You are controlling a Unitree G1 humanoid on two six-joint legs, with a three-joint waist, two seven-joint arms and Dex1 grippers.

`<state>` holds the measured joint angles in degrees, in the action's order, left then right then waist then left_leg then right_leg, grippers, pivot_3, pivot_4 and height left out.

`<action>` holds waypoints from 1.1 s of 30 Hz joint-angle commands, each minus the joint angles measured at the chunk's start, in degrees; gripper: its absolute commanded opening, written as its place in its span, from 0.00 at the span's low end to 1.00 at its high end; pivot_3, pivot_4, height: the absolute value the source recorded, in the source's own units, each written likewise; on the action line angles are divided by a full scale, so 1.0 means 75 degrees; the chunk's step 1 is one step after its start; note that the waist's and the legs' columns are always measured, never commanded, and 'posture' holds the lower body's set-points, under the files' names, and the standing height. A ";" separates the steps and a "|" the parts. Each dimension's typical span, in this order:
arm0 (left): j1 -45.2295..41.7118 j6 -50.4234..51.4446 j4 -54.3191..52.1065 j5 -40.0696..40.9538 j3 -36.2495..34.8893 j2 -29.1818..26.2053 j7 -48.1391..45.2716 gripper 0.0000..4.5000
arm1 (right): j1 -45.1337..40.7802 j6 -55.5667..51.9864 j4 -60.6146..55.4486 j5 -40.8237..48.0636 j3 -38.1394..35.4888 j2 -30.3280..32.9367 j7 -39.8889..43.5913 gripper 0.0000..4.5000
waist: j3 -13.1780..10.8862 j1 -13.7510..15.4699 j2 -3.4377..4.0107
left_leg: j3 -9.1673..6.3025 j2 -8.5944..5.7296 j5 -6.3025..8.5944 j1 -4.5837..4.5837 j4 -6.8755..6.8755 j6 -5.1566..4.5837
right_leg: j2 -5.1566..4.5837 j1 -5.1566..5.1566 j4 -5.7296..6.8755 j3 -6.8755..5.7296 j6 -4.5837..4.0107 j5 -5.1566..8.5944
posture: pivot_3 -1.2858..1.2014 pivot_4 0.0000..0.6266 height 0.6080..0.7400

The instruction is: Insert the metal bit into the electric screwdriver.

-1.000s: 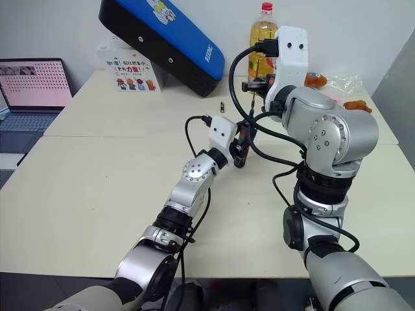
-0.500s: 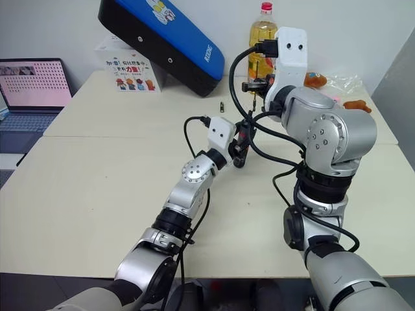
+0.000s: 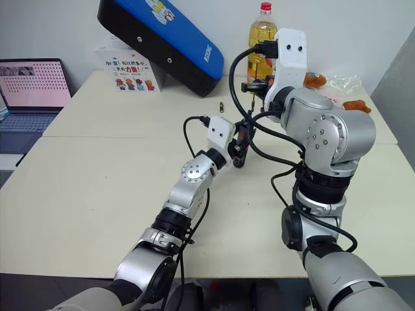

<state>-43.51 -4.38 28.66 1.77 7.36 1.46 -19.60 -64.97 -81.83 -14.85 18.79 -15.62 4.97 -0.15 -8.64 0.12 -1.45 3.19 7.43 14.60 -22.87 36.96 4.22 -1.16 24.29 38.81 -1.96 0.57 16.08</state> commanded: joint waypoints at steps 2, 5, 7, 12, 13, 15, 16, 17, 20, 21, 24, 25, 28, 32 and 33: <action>0.0002 0.0032 -0.0001 -0.0066 0.0024 -0.0003 -0.0008 0.37 | -0.0347 -0.0026 -0.0329 0.0108 -0.0047 -0.0010 0.0039 0.00 | 0.0000 -0.0006 0.0000 | 0.0000 0.0000 0.0000 0.0000 0.0000 0.0000 | 0.0000 0.0000 0.0000 0.0000 0.0000 0.0000 | 0.52 0.24 1.00; -0.0030 0.0019 0.0050 -0.0062 0.0011 -0.0014 -0.0012 0.37 | -0.0425 -0.0071 -0.0340 0.0122 -0.0087 -0.0011 0.0029 0.00 | 0.0000 -0.0006 0.0000 | 0.0000 0.0000 0.0000 -0.0001 0.0000 0.0000 | 0.0000 0.0000 -0.0001 0.0000 0.0000 0.0000 | 0.52 0.24 1.00; -0.0030 0.0008 0.0067 -0.0061 0.0007 -0.0020 -0.0019 0.37 | -0.0437 -0.0086 -0.0357 0.0120 -0.0089 0.0005 0.0034 0.00 | 0.0000 -0.0006 0.0000 | 0.0000 0.0000 0.0000 0.0000 0.0000 0.0000 | 0.0000 0.0000 -0.0001 0.0000 0.0000 0.0000 | 0.52 0.24 1.00; -0.0025 -0.0012 0.0098 -0.0059 -0.0004 -0.0038 -0.0033 0.37 | -0.0369 -0.0168 -0.0439 0.0102 -0.0072 0.0044 0.0041 0.00 | 0.0000 -0.0007 0.0000 | 0.0000 0.0000 0.0000 0.0000 0.0000 0.0000 | 0.0000 0.0000 -0.0001 0.0000 0.0000 0.0000 | 0.52 0.24 1.00; -0.0029 -0.0017 0.0105 -0.0059 -0.0007 -0.0042 -0.0033 0.37 | -0.0354 -0.0182 -0.0455 0.0100 -0.0072 0.0045 0.0042 0.00 | 0.0000 -0.0008 0.0000 | 0.0000 0.0000 0.0000 0.0000 0.0000 0.0000 | 0.0000 0.0000 -0.0001 0.0000 0.0000 0.0000 | 0.52 0.24 1.00; -0.0040 -0.0022 0.0116 -0.0061 -0.0014 -0.0047 -0.0028 0.37 | -0.0323 -0.0203 -0.0479 0.0098 -0.0076 0.0052 0.0047 0.00 | 0.0000 -0.0008 0.0000 | 0.0000 0.0000 0.0000 0.0000 0.0000 0.0000 | 0.0000 0.0000 -0.0001 0.0000 0.0000 0.0000 | 0.52 0.24 1.00; -0.0042 -0.0024 0.0116 -0.0062 -0.0015 -0.0049 -0.0027 0.37 | -0.0310 -0.0210 -0.0488 0.0097 -0.0075 0.0058 0.0051 0.00 | 0.0000 -0.0009 0.0000 | 0.0000 0.0000 0.0000 0.0000 0.0000 0.0000 | 0.0000 0.0000 -0.0001 0.0000 0.0000 0.0000 | 0.52 0.24 1.00; -0.0037 -0.0022 0.0102 -0.0064 -0.0013 -0.0050 -0.0026 0.37 | -0.0291 -0.0220 -0.0499 0.0093 -0.0074 0.0071 0.0054 0.00 | 0.0000 -0.0009 0.0000 | 0.0000 0.0000 0.0000 0.0000 -0.0001 0.0000 | 0.0000 0.0000 -0.0002 0.0000 0.0000 0.0000 | 0.52 0.24 1.00; -0.0018 -0.0014 0.0073 -0.0067 -0.0004 -0.0046 -0.0025 0.37 | -0.0238 -0.0220 -0.0510 0.0082 -0.0068 0.0105 0.0067 0.00 | 0.0000 -0.0009 0.0000 | 0.0000 0.0000 0.0000 0.0000 -0.0001 0.0000 | 0.0000 0.0000 -0.0002 0.0000 0.0000 0.0000 | 0.52 0.24 1.00; -0.0008 -0.0011 0.0062 -0.0070 0.0004 -0.0039 -0.0024 0.37 | -0.0221 -0.0219 -0.0515 0.0081 -0.0064 0.0108 0.0068 0.00 | 0.0000 -0.0009 0.0000 | 0.0000 0.0000 0.0000 0.0000 -0.0001 0.0000 | 0.0000 0.0000 -0.0002 0.0000 0.0000 0.0000 | 0.52 0.24 1.00; 0.0034 0.0007 0.0003 -0.0075 0.0026 -0.0025 -0.0023 0.37 | -0.0176 -0.0229 -0.0543 0.0078 -0.0052 0.0102 0.0060 0.00 | 0.0000 -0.0012 0.0000 | 0.0000 0.0000 0.0000 0.0000 -0.0001 0.0000 | 0.0000 0.0000 -0.0002 0.0000 0.0000 0.0000 | 0.52 0.24 1.00; 0.0042 0.0012 -0.0008 -0.0076 0.0031 -0.0021 -0.0022 0.37 | -0.0159 -0.0230 -0.0545 0.0076 -0.0052 0.0100 0.0059 0.00 | 0.0000 -0.0012 0.0000 | 0.0000 0.0000 0.0000 0.0000 -0.0001 0.0000 | 0.0000 0.0000 -0.0002 0.0000 0.0000 0.0000 | 0.52 0.24 1.00; 0.0052 0.0024 -0.0025 -0.0079 0.0044 -0.0008 -0.0019 0.37 | -0.0091 -0.0210 -0.0525 0.0062 -0.0054 0.0092 0.0051 0.00 | 0.0000 -0.0012 0.0000 | 0.0000 0.0000 0.0000 0.0000 -0.0001 0.0000 | 0.0000 0.0000 -0.0003 0.0000 0.0000 0.0000 | 0.52 0.24 1.00; 0.0051 0.0044 -0.0047 -0.0079 0.0047 -0.0007 -0.0015 0.37 | -0.0067 -0.0204 -0.0516 0.0064 -0.0052 0.0089 0.0052 0.00 | 0.0000 -0.0012 0.0000 | 0.0000 0.0000 0.0000 0.0000 -0.0001 0.0000 | 0.0000 0.0000 -0.0003 0.0000 0.0000 0.0000 | 0.52 0.24 1.00; 0.0062 0.0052 -0.0067 -0.0080 0.0050 -0.0008 -0.0013 0.37 | -0.0065 -0.0213 -0.0526 0.0067 -0.0055 0.0084 0.0050 0.00 | 0.0000 -0.0012 0.0000 | 0.0000 0.0000 0.0000 0.0000 -0.0001 0.0000 | 0.0000 0.0000 -0.0003 0.0001 0.0000 0.0000 | 0.52 0.24 1.00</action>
<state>-43.55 -4.44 28.75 1.73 7.35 1.40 -19.57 -64.58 -83.62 -16.52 19.10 -15.67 5.28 -0.01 -8.64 0.03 -1.45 3.18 7.44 14.60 -22.87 36.95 4.22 -1.16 24.29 38.79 -1.95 0.57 16.08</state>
